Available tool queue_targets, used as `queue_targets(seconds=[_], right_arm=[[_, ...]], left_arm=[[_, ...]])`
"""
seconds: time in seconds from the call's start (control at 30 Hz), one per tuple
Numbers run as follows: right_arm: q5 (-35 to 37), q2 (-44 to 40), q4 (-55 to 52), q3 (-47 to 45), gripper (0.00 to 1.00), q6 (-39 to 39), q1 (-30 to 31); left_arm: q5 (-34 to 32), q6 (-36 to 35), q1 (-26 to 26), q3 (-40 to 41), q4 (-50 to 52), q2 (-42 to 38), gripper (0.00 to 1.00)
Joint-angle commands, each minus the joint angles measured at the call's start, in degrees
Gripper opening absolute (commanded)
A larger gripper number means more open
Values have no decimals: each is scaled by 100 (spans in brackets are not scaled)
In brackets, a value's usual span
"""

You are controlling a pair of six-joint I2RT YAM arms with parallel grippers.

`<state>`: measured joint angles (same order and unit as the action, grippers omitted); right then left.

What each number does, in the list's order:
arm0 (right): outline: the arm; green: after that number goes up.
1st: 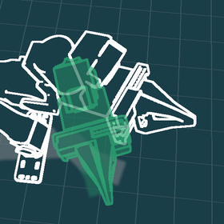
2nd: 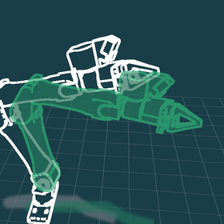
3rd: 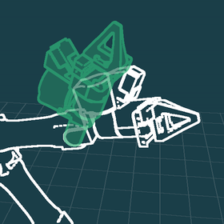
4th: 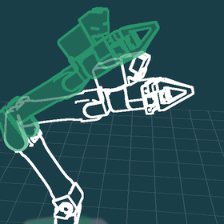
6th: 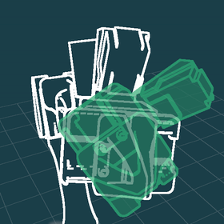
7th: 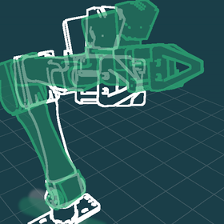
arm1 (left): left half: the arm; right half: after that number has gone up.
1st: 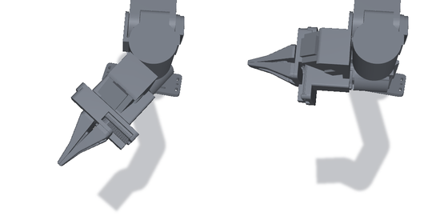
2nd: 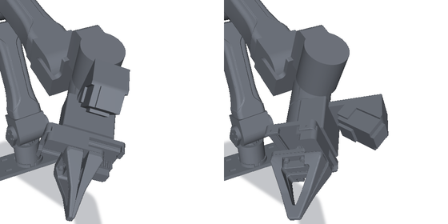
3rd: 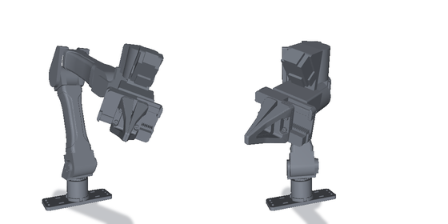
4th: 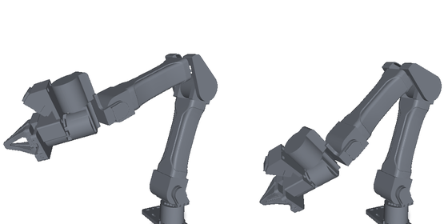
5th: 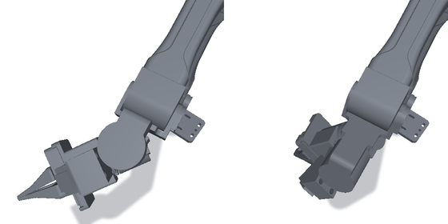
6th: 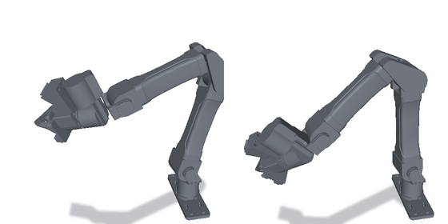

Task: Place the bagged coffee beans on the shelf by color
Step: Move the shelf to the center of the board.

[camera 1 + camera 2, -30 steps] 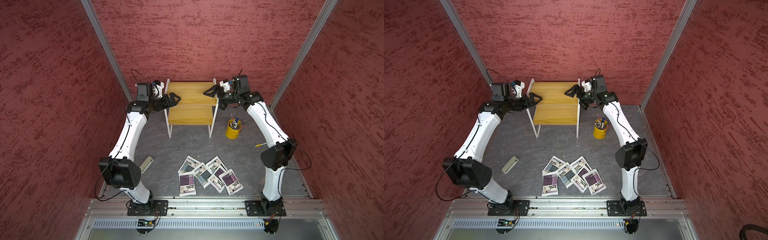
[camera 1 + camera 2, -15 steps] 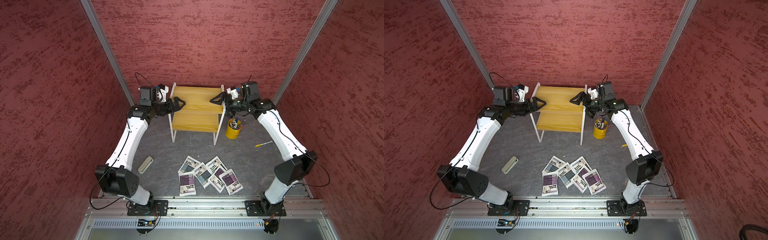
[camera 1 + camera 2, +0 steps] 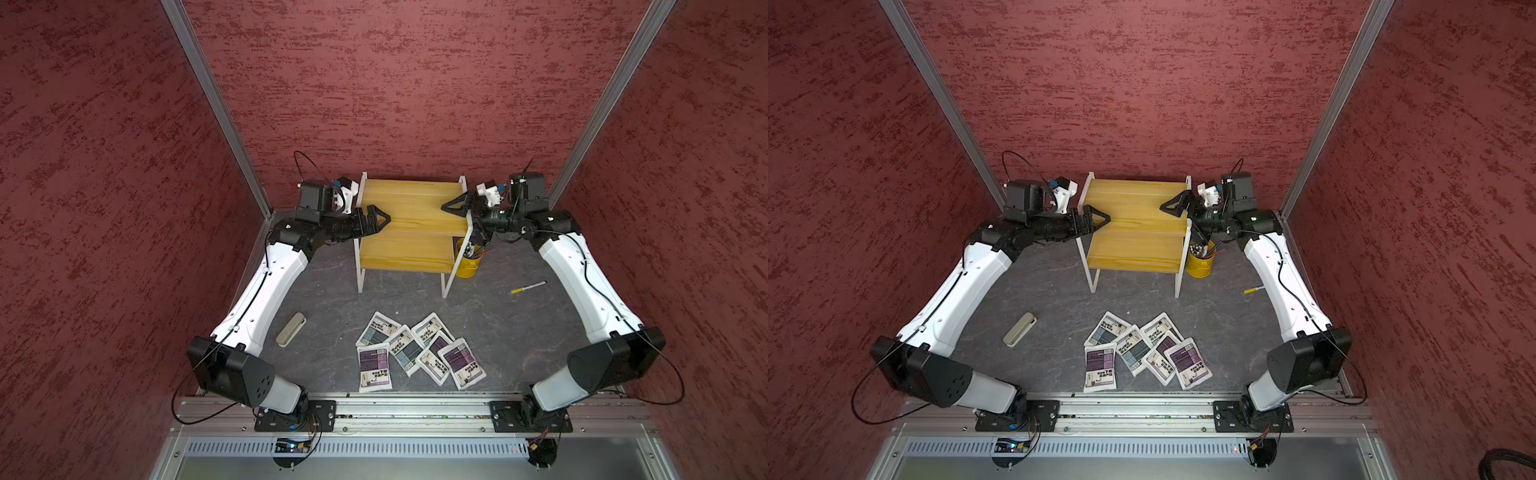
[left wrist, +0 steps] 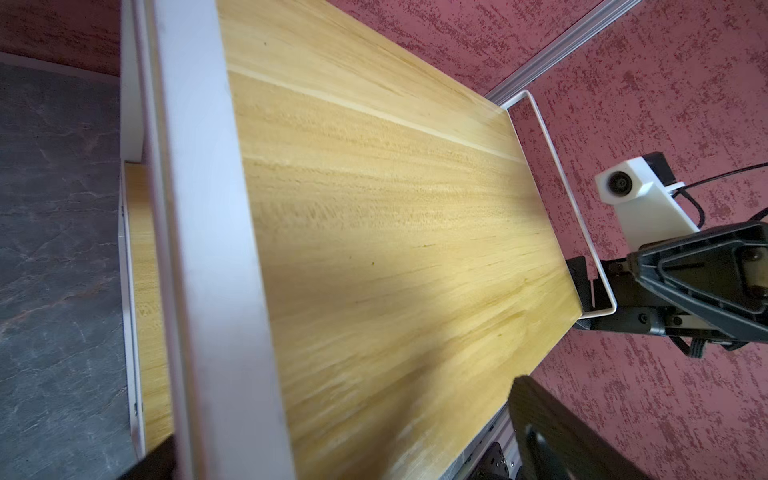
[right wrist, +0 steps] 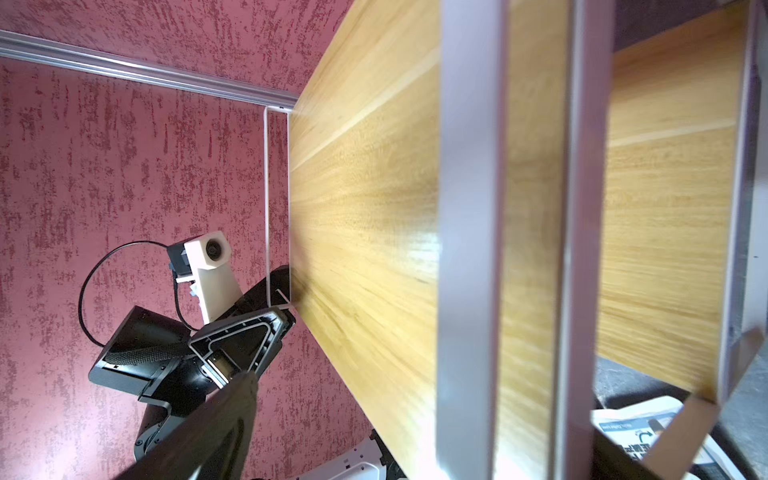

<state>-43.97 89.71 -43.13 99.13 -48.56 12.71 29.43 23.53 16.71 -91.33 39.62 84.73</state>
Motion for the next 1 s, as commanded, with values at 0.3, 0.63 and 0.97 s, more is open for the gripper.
queue_targets(seconds=[0.3,0.63,0.97], right_arm=[[100,-362,-560,529,98,1169,-396],[537,-714,-1412,597,98,1752,-592],[1138,-2313,-2683,-1032,99,2421,-597]], left_arm=[[-263,62,-589,66,-120,-467,100],[-216,63,-1010,554,24,-1290,100],[290,448,-641,2975,202,-3436,100]])
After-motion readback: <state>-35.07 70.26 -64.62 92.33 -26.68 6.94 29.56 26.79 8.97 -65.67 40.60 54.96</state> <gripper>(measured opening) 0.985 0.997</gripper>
